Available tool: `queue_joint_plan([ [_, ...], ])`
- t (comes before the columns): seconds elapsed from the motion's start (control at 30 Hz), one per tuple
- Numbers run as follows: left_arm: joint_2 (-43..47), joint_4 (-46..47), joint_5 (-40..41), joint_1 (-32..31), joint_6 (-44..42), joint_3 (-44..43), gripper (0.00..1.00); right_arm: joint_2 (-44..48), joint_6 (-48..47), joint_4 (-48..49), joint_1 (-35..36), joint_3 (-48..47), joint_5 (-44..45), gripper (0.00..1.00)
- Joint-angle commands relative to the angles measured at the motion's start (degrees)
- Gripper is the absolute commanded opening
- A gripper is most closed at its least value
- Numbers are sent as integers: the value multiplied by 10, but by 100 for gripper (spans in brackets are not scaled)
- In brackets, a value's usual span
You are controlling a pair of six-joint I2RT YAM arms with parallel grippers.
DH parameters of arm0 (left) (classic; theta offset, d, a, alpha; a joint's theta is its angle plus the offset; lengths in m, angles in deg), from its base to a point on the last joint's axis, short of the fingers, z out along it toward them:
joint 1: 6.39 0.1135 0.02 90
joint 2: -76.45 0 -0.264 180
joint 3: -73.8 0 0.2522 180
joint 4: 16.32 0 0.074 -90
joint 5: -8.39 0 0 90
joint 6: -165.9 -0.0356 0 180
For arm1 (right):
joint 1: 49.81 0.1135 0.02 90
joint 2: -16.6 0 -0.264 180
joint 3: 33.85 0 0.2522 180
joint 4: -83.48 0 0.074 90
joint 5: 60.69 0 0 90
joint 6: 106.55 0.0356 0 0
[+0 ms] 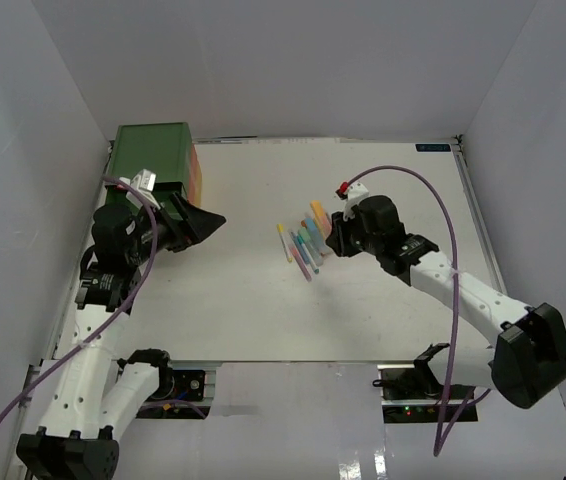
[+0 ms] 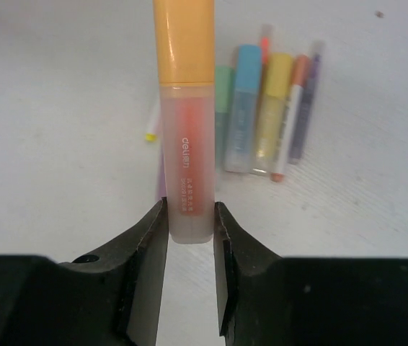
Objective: Sort the stationery into containers
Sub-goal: Pick up the pen from the center of the board, then place the pen in the drawer.
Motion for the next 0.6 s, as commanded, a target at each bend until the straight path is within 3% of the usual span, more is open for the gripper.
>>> queue_joint_plan([
  [0.0,-24,60,0,-29,63,-15,98,45,52,50,49,20,-44,8],
  [0.17,-70,83,91,-118,86,-38,97,80,88,99,91,23,-51,8],
  [0.27,-114,104,165,-222,90,-46,96,89,100,109,108,16,-47,8],
  [0.37,-161,123,237,-285,83,-59,95,93,109,114,113,10,-51,8],
  [0.57,-226,159,322,-340,84,-83,85,103,119,122,117,10,-54,8],
])
